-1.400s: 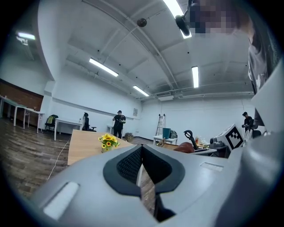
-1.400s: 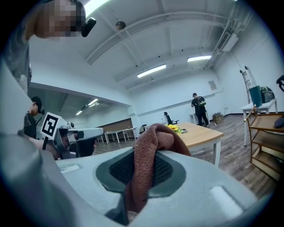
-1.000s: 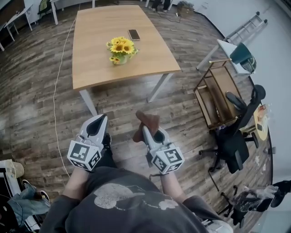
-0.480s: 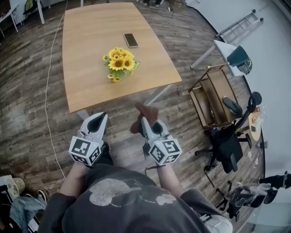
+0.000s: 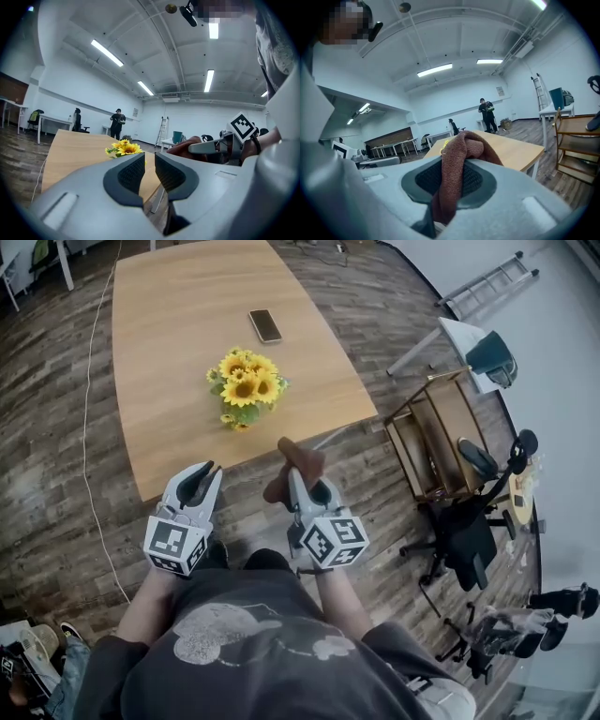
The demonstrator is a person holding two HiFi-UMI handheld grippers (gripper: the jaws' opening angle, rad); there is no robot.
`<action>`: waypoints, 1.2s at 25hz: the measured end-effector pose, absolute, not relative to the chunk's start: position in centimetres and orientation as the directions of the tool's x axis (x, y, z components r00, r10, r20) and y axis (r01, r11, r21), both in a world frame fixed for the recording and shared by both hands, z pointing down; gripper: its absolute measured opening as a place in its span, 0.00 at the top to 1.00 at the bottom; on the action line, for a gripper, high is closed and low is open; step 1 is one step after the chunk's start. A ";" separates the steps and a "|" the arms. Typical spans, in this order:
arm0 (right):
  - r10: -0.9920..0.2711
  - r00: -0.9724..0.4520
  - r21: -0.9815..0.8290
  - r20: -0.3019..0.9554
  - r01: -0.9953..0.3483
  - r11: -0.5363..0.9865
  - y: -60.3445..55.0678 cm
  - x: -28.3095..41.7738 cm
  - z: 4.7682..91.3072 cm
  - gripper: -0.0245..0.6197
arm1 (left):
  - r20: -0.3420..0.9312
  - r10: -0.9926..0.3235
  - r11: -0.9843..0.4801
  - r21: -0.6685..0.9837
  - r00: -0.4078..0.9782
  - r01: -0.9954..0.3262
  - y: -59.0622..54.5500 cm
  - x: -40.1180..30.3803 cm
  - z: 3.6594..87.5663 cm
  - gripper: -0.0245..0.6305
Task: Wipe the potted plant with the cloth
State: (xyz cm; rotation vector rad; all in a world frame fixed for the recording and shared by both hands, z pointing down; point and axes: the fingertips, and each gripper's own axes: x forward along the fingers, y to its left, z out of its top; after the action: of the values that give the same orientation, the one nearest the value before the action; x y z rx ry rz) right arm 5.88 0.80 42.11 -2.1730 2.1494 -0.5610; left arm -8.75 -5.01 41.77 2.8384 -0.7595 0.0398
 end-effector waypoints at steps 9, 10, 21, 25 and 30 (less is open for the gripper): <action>-0.971 0.003 -0.267 0.240 -0.961 -0.069 -5.0 11.4 43.7 0.88 | 0.127 -0.552 -0.814 0.129 0.824 -0.566 -10.8 -6.4 44.5 0.66; -0.971 -0.003 -0.269 0.239 -0.961 -0.063 -5.7 12.3 43.8 0.88 | 0.135 -0.558 -0.811 0.122 0.819 -0.572 -11.1 -5.9 44.6 0.66; -0.947 -0.141 -0.244 0.288 -0.967 0.070 -15.0 18.7 46.1 0.88 | 0.186 -0.706 -0.690 0.037 0.683 -0.723 -15.2 -2.4 48.6 0.39; -0.938 -0.164 -0.223 0.305 -0.970 0.098 -18.2 21.3 47.0 0.88 | 0.239 -0.708 -0.685 0.000 0.665 -0.729 -15.6 -1.2 51.8 0.29; -0.917 -0.221 -0.191 0.331 -0.968 0.164 -22.4 22.8 48.8 0.88 | 0.328 -0.705 -0.663 0.012 0.629 -0.748 -16.3 0.2 55.5 0.13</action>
State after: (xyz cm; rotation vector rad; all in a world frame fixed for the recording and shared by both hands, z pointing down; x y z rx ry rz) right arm 22.77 -22.40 48.77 -2.0392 2.4978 -0.5989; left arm 0.19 -16.33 55.45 2.7011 -1.2124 0.4484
